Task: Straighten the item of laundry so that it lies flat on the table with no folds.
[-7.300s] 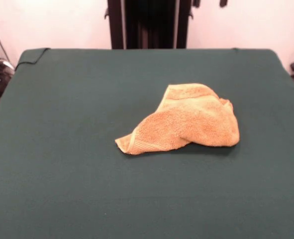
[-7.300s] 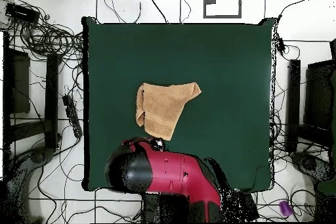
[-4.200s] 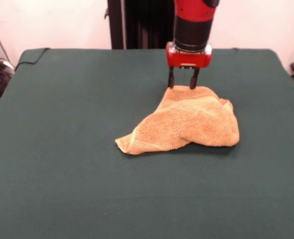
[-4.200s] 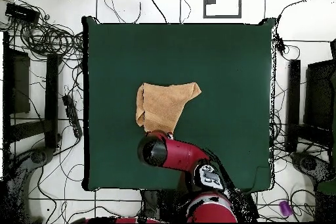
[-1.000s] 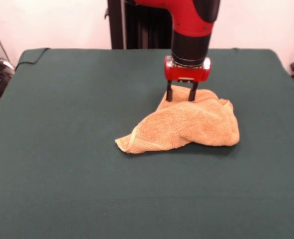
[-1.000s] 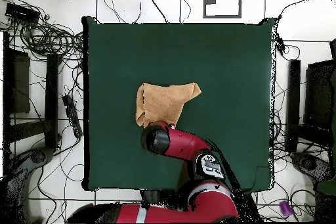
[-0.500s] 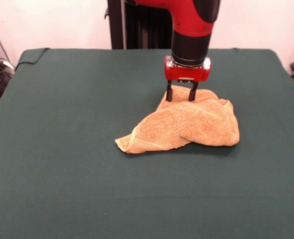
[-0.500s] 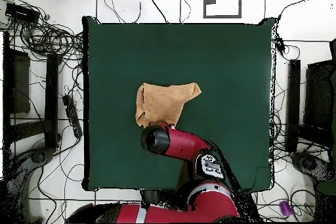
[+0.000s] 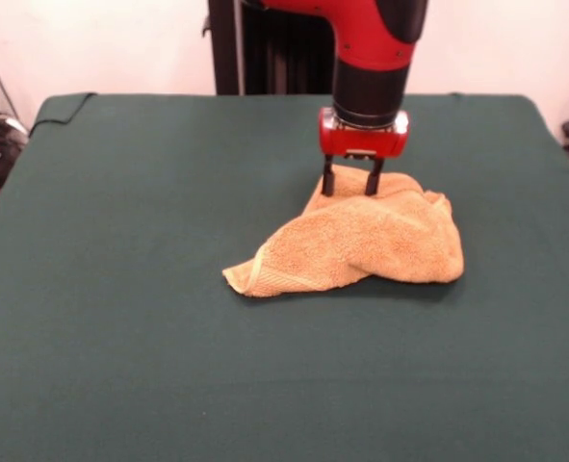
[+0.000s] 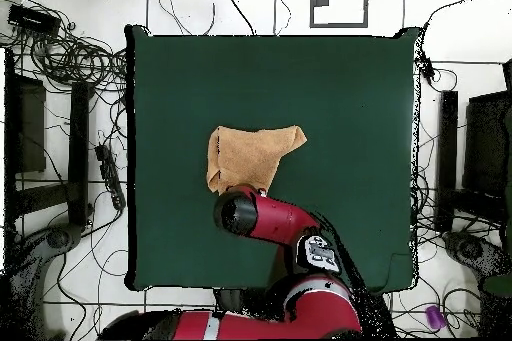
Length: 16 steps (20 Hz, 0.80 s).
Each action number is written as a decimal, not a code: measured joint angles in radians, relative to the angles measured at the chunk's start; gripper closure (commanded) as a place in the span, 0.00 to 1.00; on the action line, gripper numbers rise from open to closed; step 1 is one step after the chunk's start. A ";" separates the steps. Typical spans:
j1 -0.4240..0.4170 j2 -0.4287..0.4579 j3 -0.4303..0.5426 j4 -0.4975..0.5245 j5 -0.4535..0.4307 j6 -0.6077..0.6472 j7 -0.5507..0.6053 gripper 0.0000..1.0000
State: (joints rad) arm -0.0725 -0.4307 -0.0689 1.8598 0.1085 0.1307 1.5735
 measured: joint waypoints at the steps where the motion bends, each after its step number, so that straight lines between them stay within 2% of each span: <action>1: 0.000 0.000 0.000 0.001 0.000 -0.002 0.000 0.00; 16: 0.030 0.002 -0.021 0.002 0.000 -0.030 0.000 0.00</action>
State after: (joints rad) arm -0.0424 -0.4290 -0.0903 1.8616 0.1083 0.1012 1.5735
